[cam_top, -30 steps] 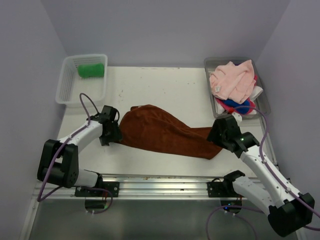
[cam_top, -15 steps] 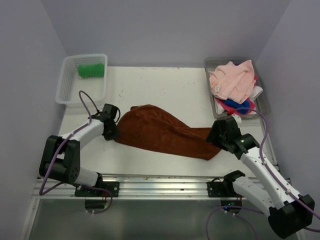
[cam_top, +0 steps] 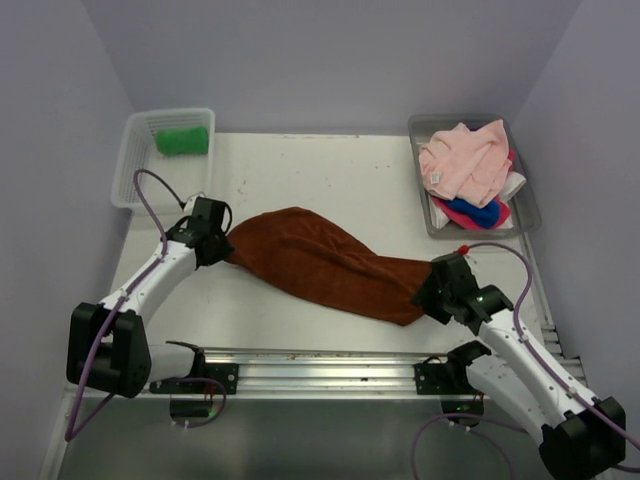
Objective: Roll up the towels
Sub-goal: Flatten the towel
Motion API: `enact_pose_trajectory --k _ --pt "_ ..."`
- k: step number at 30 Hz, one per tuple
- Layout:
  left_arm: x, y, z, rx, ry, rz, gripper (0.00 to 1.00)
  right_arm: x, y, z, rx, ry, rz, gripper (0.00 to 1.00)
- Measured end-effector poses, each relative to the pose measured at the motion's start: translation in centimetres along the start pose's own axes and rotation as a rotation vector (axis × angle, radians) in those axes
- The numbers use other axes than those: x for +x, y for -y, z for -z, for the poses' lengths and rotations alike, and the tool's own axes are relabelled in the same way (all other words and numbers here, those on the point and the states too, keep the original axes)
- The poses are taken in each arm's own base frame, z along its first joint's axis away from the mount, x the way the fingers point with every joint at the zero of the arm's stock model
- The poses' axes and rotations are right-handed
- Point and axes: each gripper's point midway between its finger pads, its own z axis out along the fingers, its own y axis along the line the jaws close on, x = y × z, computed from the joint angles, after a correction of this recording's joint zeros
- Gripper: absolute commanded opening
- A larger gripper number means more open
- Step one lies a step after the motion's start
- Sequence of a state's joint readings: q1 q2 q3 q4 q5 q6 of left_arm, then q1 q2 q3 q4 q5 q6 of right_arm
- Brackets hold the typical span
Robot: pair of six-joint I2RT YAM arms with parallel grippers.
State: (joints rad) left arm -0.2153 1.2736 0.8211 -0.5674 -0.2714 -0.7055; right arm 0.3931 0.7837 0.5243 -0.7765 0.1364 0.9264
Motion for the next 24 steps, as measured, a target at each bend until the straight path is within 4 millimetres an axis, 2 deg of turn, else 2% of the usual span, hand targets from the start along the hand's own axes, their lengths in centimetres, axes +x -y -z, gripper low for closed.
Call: enact_pose_trajectory --k 7,9,10,11,14,15,17,19,21,23,24 --pt "0.2 0.0 -0.2 -0.004 -0.009 -0.002 0.0 3.9 2.2 -2.4 0.034 -0.076 -0.083 0.47" --pt "0.2 -0.1 -0.1 -0.004 -0.01 -0.002 0.0 3.9 1.8 -3.0 0.027 -0.078 -0.095 0.45" --pt "0.2 -0.1 -0.1 -0.005 -0.01 -0.002 0.0 3.6 1.4 -3.2 0.017 -0.068 -0.097 0.42" --pt "0.2 -0.1 -0.1 -0.005 -0.01 -0.002 0.0 3.4 1.0 -3.5 0.009 -0.061 -0.099 0.31" --pt "0.2 0.0 -0.1 -0.002 -0.012 -0.002 0.0 2.7 0.6 -4.0 0.017 -0.04 -0.083 0.1" --pt "0.2 0.1 -0.1 0.002 -0.013 -0.002 0.0 2.3 0.4 -4.0 0.029 -0.034 -0.066 0.06" --pt "-0.3 0.6 0.2 0.011 -0.018 -0.005 0.0 0.3 -0.8 -3.6 0.04 0.001 -0.031 0.0" --pt "-2.0 1.9 0.7 0.032 -0.016 -0.004 0.0 -3.3 -3.7 -2.5 0.022 0.061 0.012 0.0" --pt "-5.4 3.9 1.8 0.079 0.02 0.015 0.0 -8.3 -8.2 -0.5 -0.039 0.159 0.044 0.0" --pt "-10.2 6.2 4.0 0.157 0.103 0.05 0.0 -13.7 -12.8 2.7 -0.123 0.272 0.064 0.0" --pt "-12.3 6.9 5.3 0.19 0.145 0.065 0.0 -15.8 -14.5 4.3 -0.157 0.324 0.067 0.0"
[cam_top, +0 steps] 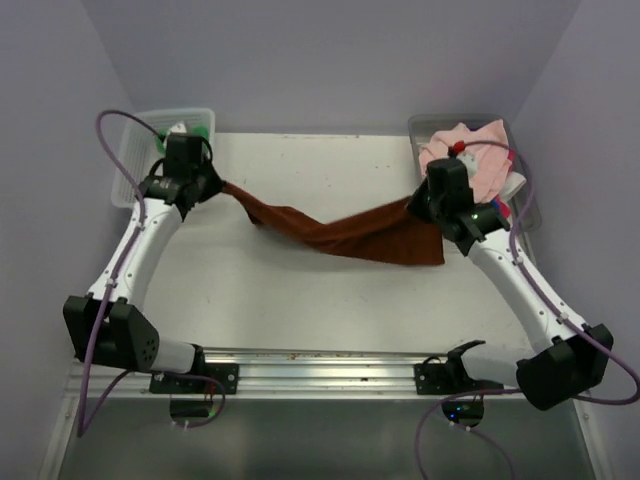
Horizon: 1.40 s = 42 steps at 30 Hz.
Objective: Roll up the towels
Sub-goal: Flatten the towel
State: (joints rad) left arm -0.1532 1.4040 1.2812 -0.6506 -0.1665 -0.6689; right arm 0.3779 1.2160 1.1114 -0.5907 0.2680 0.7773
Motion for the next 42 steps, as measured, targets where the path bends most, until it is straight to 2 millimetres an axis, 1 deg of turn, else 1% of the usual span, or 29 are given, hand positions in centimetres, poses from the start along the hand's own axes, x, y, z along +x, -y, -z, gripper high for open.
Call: enact_pose_trajectory --k 1,2,3,4,5,6,7,8,9,10,11,12,13,15,16,17,18,19,21,23,26,29,30,33,39,42 --pt "-2.8 1.1 1.1 0.041 0.059 0.024 0.0 -2.9 -2.0 1.0 -0.048 0.065 0.002 0.0" --pt "-5.7 1.8 2.6 0.081 0.121 0.05 0.0 -5.4 -3.5 2.2 -0.088 0.122 0.002 0.0" --pt "-7.6 2.0 3.6 0.102 0.166 0.067 0.0 -7.2 -4.5 3.5 -0.12 0.169 0.001 0.0" --pt "-9.5 2.0 4.9 0.126 0.215 0.088 0.0 -8.6 -5.1 4.7 -0.145 0.207 0.001 0.0" --pt "-10.9 1.6 6.0 0.139 0.256 0.106 0.0 -9.4 -5.4 5.7 -0.165 0.236 0.001 0.0" --pt "-11.6 1.0 6.9 0.144 0.283 0.121 0.0 -9.6 -5.3 6.4 -0.175 0.249 0.002 0.0" --pt "-11.9 0.5 7.6 0.146 0.298 0.13 0.0 -9.5 -4.9 6.9 -0.177 0.253 0.003 0.0" --pt "-11.6 0.0 8.0 0.149 0.305 0.136 0.0 -9.1 -4.4 7.2 -0.175 0.251 0.006 0.0" --pt "-11.0 -0.4 8.0 0.154 0.306 0.136 0.0 -8.3 -3.7 7.2 -0.171 0.244 0.008 0.0" --pt "-9.3 -1.0 7.8 0.151 0.277 0.134 0.0 -7.0 -2.7 7.0 -0.155 0.221 0.016 0.0" --pt "-7.7 -1.6 7.1 0.146 0.245 0.13 0.0 -5.7 -1.6 6.6 -0.134 0.196 0.024 0.03" --pt "-5.4 -2.4 6.2 0.139 0.202 0.127 0.0 -4.1 -0.3 6.0 -0.109 0.163 0.034 0.13" --pt "-2.6 -3.6 5.0 0.119 0.141 0.124 0.0 -2.2 1.3 5.3 -0.075 0.123 0.039 0.32" --pt "3.5 -6.3 2.3 0.061 0.003 0.122 0.0 2.0 4.5 3.9 -0.001 0.028 0.055 0.46" --pt "6.9 -7.9 1.2 0.025 -0.079 0.122 0.0 4.1 6.2 3.3 0.042 -0.028 0.065 0.5" --pt "10.1 -9.3 0.3 -0.007 -0.155 0.123 0.0 6.1 7.8 2.9 0.081 -0.077 0.074 0.51" --pt "13.2 -10.7 -0.1 -0.039 -0.232 0.124 0.0 7.8 9.2 2.7 0.117 -0.122 0.08 0.51" --pt "15.5 -11.7 -0.2 -0.064 -0.293 0.126 0.0 9.3 10.4 2.6 0.149 -0.162 0.082 0.51" --pt "17.9 -12.8 -0.1 -0.093 -0.357 0.128 0.0 11.0 11.8 2.8 0.179 -0.206 0.076 0.52" --pt "18.4 -13.0 -0.1 -0.095 -0.369 0.129 0.0 11.9 12.5 3.1 0.192 -0.224 0.061 0.52" --pt "17.9 -12.7 -0.4 -0.082 -0.349 0.128 0.0 12.7 12.8 3.1 0.185 -0.236 0.034 0.52" --pt "17.9 -12.7 -0.6 -0.082 -0.349 0.128 0.0 14.3 13.6 2.4 0.205 -0.269 0.021 0.54" --pt "18.0 -12.7 -0.6 -0.083 -0.351 0.128 0.0 14.8 13.9 2.2 0.217 -0.283 0.022 0.56" --pt "18.0 -12.8 -0.6 -0.087 -0.351 0.128 0.0 15.7 14.5 1.4 0.246 -0.311 0.028 0.57" --pt "17.6 -12.7 -0.7 -0.089 -0.347 0.126 0.0 16.3 14.6 -1.1 0.279 -0.345 0.016 0.57" --pt "17.4 -12.6 -0.7 -0.087 -0.342 0.126 0.0 15.8 14.8 -2.1 0.28 -0.334 -0.024 0.57"
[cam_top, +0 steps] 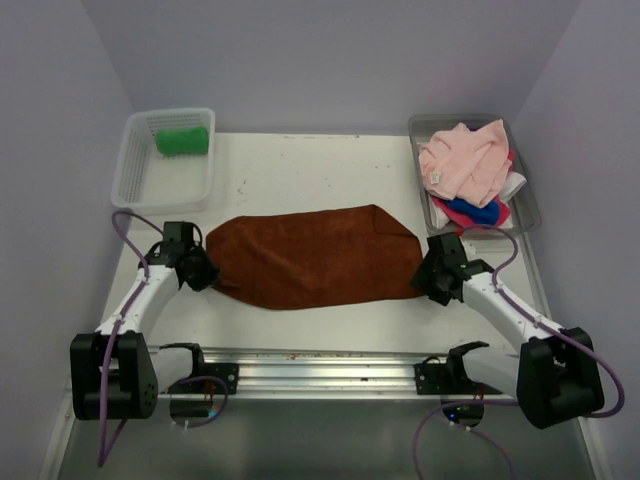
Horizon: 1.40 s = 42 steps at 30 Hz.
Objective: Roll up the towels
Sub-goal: Flatten the towel
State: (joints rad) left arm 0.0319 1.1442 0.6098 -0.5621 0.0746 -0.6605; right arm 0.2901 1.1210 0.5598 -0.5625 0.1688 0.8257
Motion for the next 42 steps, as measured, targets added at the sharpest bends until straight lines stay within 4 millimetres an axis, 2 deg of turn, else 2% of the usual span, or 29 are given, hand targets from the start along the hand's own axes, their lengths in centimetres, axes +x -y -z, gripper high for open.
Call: enact_pose_trajectory --k 6,13,16,19,20,23,25,29,35,39,42 --pt "0.0 0.0 0.0 0.001 0.001 0.0 0.0 -0.8 0.5 -1.7 -0.006 -0.011 -0.083 0.54" --pt "-0.1 0.0 0.0 0.001 0.001 0.0 0.0 -1.3 -0.5 -2.1 -0.053 0.002 -0.104 0.49" --pt "-0.1 0.0 0.0 0.001 0.001 0.0 0.0 -1.3 -0.7 -2.1 -0.064 0.008 -0.118 0.41" --pt "-0.1 0.0 0.0 0.001 0.002 0.0 0.0 -1.2 -0.7 -2.3 -0.071 0.009 -0.136 0.24" --pt "-0.1 0.0 0.0 0.001 0.001 0.0 0.0 -1.1 -0.7 -2.3 -0.072 0.009 -0.143 0.14" --pt "-0.1 0.0 0.0 0.001 0.001 0.0 0.0 -0.9 -0.6 -2.3 -0.076 0.012 -0.166 0.0" --pt "-0.1 0.1 0.1 0.001 0.002 0.0 0.0 -0.7 -0.4 -2.1 -0.079 0.016 -0.178 0.0" --pt "-0.7 0.5 0.4 0.011 0.015 -0.001 0.0 -0.6 0.1 -0.9 -0.084 0.033 -0.187 0.0" --pt "-2.5 1.9 1.6 0.039 0.057 -0.006 0.0 -2.2 0.1 2.0 -0.107 0.109 -0.189 0.0" --pt "-4.5 3.6 3.3 0.076 0.103 -0.01 0.0 -4.8 -1.0 4.9 -0.142 0.179 -0.173 0.0" --pt "-7.3 5.8 5.5 0.126 0.169 -0.017 0.0 -7.6 -2.5 7.9 -0.18 0.245 -0.153 0.0"
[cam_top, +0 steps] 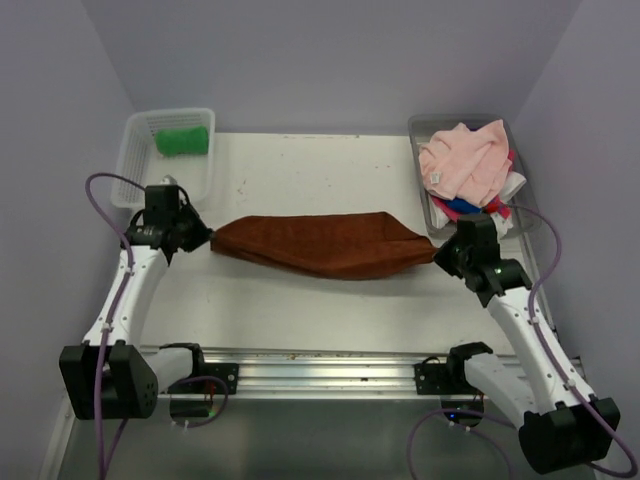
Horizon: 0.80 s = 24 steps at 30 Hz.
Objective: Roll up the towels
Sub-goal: Flatten the towel
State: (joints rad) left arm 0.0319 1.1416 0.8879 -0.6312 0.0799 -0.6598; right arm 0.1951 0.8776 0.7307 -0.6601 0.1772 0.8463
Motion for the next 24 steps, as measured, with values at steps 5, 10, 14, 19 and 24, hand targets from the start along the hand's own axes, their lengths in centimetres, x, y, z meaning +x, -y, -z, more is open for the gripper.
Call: enact_pose_trajectory --k 5,10,14,19,24 --pt "-6.6 5.1 4.5 0.114 0.163 -0.019 0.0 -5.9 -4.2 4.5 -0.102 0.145 0.025 0.0" --pt "-11.6 9.1 10.3 0.224 0.324 -0.041 0.0 -10.0 -6.9 9.5 -0.191 0.259 0.041 0.0" --pt "-13.2 10.7 14.4 0.293 0.419 -0.051 0.0 -12.0 -7.6 13.6 -0.248 0.336 0.051 0.0" --pt "-13.1 11.4 19.5 0.376 0.52 -0.064 0.0 -13.6 -7.7 19.0 -0.311 0.424 0.072 0.0" --pt "-12.3 11.2 24.7 0.444 0.63 -0.08 0.0 -14.1 -6.3 24.4 -0.363 0.507 0.085 0.0"
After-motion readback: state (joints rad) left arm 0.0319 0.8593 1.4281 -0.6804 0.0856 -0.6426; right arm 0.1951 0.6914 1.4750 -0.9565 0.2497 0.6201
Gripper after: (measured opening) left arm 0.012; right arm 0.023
